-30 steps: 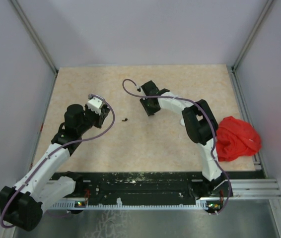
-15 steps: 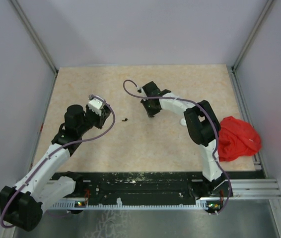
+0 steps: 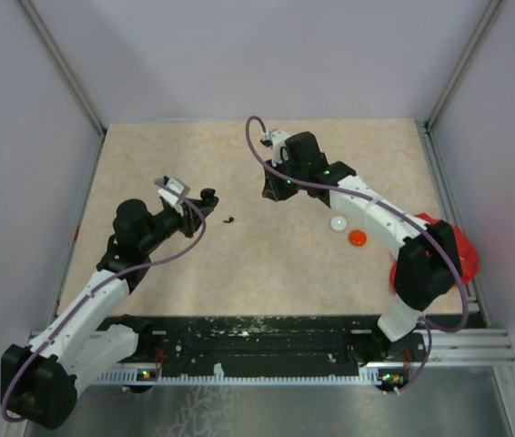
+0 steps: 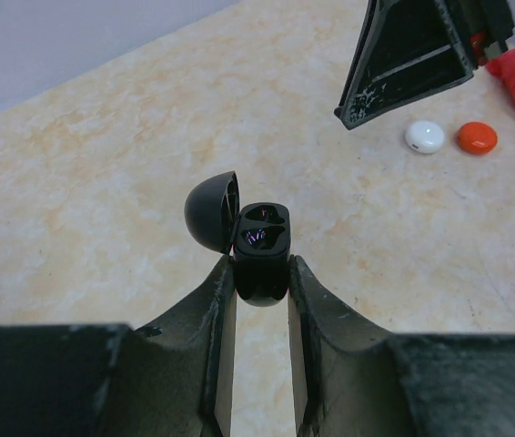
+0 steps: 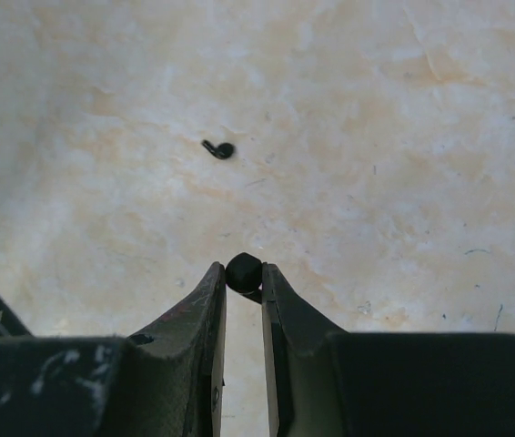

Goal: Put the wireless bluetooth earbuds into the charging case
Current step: Pick up the earbud from the center of the board, then place the earbud in the charging case.

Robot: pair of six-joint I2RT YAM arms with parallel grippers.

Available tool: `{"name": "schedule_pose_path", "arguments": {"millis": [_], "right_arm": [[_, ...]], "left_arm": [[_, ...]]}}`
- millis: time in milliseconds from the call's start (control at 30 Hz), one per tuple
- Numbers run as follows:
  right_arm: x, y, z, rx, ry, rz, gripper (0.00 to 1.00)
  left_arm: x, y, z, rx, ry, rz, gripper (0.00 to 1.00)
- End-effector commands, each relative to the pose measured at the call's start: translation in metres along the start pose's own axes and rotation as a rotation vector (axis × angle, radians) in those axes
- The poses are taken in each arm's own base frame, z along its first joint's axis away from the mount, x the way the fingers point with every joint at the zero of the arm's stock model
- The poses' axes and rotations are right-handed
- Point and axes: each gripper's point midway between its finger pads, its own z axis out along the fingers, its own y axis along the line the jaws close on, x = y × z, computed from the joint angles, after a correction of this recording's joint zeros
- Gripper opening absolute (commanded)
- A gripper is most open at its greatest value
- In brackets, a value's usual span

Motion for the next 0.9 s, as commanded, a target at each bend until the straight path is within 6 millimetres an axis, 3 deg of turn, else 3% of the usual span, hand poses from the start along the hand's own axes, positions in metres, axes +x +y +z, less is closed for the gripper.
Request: {"name": "schedule_pose_path", "arguments": {"millis": [0,300,467,600,867], "right_arm": [[-0.047,0.045,-0.05,-0.168,-0.204,-0.017,0.16],[-0.077,0.113,-0.106,-0.505,-0.377,-0.002,0.14],[-0.088,0.135,-0.128,-0.617,-0.433,-0.021,0.14],[-0.093,0.153,-0.147,-0.72,-0.477,-0.027,0.14],[-0.092,0.183,-0.163,-0.883,-0.479,-0.056,0.14]], "left_arm": [[-0.029,-0.016,-0.002,0.086,-0.144,0.002,0.01],[-0.046,-0.039,-0.005,0.217,-0.262,0.015,0.01],[-0.058,-0.055,-0.011,0.304,-0.343,0.048,0.01],[-0.058,-0.064,-0.013,0.36,-0.369,0.06,0.01],[-0.065,-0.078,-0.023,0.432,-0.439,0.09,0.01]]}}
